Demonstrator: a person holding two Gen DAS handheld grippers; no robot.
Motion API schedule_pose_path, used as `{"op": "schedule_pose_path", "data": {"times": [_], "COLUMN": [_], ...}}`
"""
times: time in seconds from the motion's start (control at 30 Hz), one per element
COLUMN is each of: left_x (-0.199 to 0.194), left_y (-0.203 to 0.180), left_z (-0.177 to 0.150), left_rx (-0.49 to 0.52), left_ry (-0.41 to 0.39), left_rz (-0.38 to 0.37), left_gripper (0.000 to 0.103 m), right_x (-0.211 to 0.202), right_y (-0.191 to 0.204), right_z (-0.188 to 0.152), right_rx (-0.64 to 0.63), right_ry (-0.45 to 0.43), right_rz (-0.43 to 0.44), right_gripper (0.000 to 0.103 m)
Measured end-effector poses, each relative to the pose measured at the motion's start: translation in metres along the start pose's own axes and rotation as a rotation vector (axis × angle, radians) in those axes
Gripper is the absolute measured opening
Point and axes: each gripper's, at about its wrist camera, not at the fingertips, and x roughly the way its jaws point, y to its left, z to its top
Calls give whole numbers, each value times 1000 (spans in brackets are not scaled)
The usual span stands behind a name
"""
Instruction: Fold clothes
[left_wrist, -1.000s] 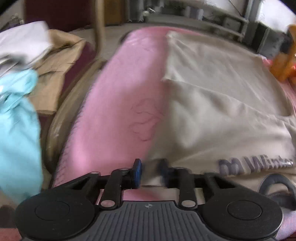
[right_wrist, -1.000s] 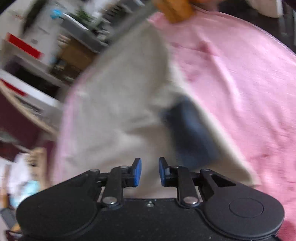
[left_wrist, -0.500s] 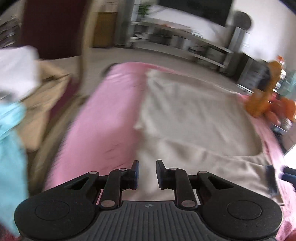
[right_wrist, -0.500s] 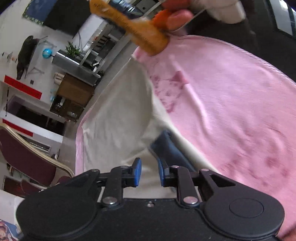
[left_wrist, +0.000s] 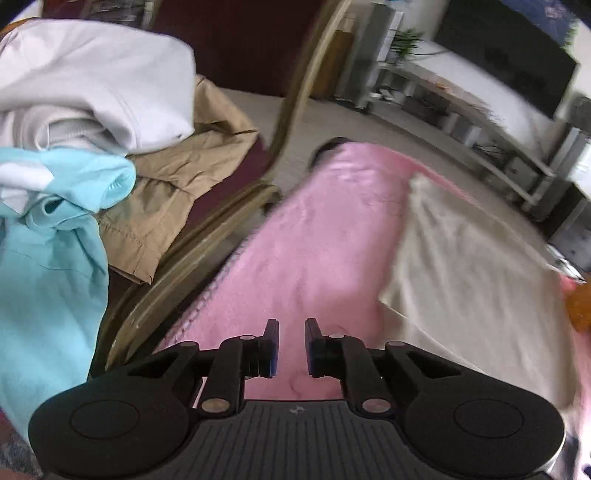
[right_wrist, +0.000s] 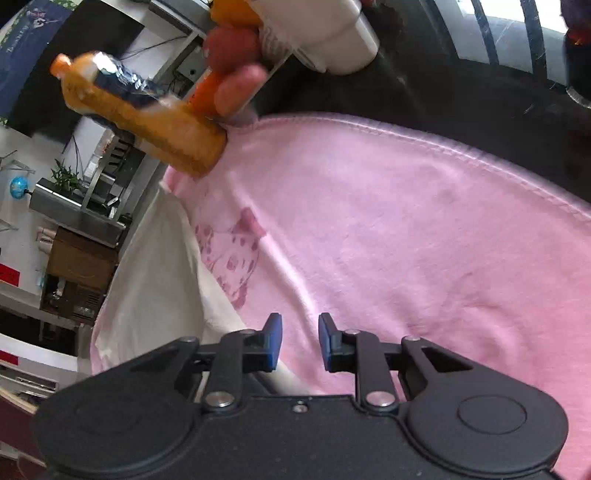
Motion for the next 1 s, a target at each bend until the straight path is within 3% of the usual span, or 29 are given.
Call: {"op": "schedule_pose_path", "data": {"times": [0.1, 0.17, 0.23, 0.3, 0.37, 0.53, 0.67, 0.73, 0.83, 0.9, 0.93, 1.0], "left_x": [-25, -36, -45, -24, -14, -8, -23, -31, -37, -51, -57, -66], "left_y": [-7, -13, -19, -23, -32, -51, -73, -83, -92, -97, -99, -96], "left_z": [-17, -33, -47, -47, -53, -72, -94, -108, -132, -145, -149, -141], "left_rx": [89, 136, 184, 244, 294, 454, 611, 673, 753, 843, 881, 865], "left_ry": [23, 51, 78, 90, 79, 55, 43, 74, 180, 156, 166, 165], "left_rz": [-84, -139, -191, -173, -139, -105, -189, -239, -297, -297, -305, -334], "left_gripper": [21, 25, 26, 26, 25, 25, 27, 28, 23, 19, 23, 30], "right_x": [-15, -23, -31, -32, -25, -23, -16, -18, -34, -46, -52, -65], "right_y": [0, 7, 13, 20, 31, 43, 38, 38, 51, 61, 66, 76], "right_z": [-11, -25, -38, -53, -67, -83, -94, -104, -104, -102, -101, -99], "right_rx": [24, -51, -126, -202, -285, -426, -464, -517, -559, -580, -590, -611], "right_ry": [135, 191, 246, 256, 226, 133, 240, 289, 280, 262, 253, 236], "right_rz": [162, 181, 201, 185, 145, 11, -42, -65, -39, -13, 0, 27], "right_gripper": [24, 40, 46, 42, 19, 20, 21, 21, 22, 22, 22, 22]}}
